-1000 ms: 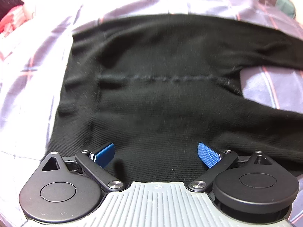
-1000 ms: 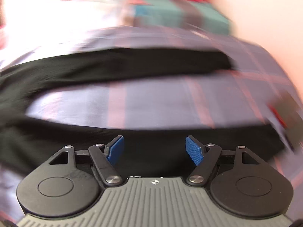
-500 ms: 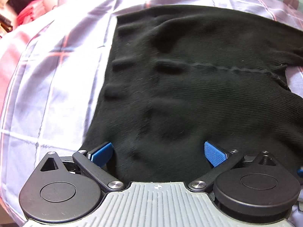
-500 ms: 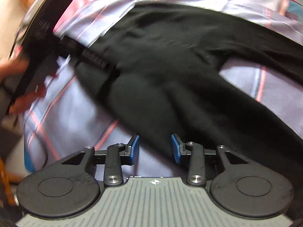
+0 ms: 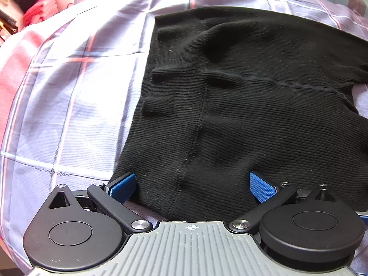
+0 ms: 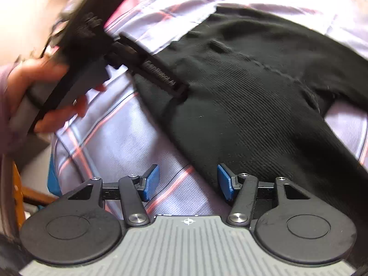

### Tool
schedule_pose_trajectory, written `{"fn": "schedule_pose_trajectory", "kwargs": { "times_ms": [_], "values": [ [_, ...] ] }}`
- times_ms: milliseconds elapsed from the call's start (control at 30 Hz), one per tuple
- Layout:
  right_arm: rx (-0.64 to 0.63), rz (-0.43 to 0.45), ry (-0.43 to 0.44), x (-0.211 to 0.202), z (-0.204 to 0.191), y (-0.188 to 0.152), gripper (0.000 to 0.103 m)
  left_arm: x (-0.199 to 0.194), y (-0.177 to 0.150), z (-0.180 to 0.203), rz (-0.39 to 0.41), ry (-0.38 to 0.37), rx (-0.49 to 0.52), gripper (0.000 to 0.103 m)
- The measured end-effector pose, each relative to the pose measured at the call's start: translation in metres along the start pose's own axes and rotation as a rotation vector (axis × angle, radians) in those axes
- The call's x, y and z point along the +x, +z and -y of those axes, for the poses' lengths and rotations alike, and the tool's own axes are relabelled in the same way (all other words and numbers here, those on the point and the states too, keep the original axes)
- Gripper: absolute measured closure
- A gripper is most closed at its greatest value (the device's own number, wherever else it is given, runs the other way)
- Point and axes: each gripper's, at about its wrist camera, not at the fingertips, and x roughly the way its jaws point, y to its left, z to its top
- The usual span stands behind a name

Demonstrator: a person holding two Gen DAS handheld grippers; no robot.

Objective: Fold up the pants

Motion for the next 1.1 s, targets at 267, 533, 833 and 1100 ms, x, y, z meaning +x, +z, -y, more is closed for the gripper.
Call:
{"fn": "schedule_pose_trajectory", "kwargs": {
  "times_ms": [267, 533, 833, 1100],
  "values": [
    [0.133, 0.038, -0.1, 0.02, 0.046, 0.028, 0.036, 0.003, 0.004, 0.001, -0.013, 0.016, -0.01, 0.0],
    [-0.002, 0.054, -0.054, 0.007, 0.018, 0.007, 0.032, 0.008, 0.007, 0.001, -0.011, 0.018, -0.014, 0.0],
    [0.03, -0.015, -0.047, -0.017, 0.025, -0.015, 0.026, 0.009, 0.008, 0.002, -0.016, 0.021, -0.017, 0.0],
    [0.371, 0.1, -0.151, -0.099, 0.074, -0.083, 0.026, -0.02, -0.003, -0.007, -0.001, -0.047, -0.086, 0.0]
  ]
}}
